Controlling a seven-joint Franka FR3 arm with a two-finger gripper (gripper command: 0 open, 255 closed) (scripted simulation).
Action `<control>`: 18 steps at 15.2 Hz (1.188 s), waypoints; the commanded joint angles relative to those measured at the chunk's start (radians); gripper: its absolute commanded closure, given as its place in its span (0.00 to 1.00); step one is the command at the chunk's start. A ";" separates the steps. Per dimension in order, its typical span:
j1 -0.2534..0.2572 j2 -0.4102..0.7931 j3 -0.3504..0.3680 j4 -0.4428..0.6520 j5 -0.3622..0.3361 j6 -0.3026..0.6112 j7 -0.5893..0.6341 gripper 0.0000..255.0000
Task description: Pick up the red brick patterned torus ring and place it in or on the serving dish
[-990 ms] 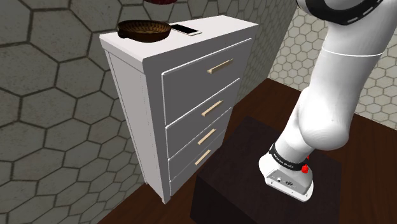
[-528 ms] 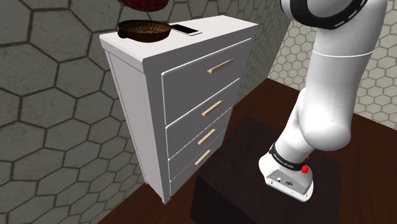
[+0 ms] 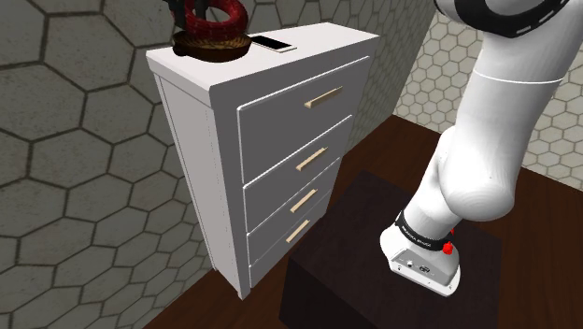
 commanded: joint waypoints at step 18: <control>0.006 0.031 0.002 0.115 -0.006 -0.083 0.001 0.00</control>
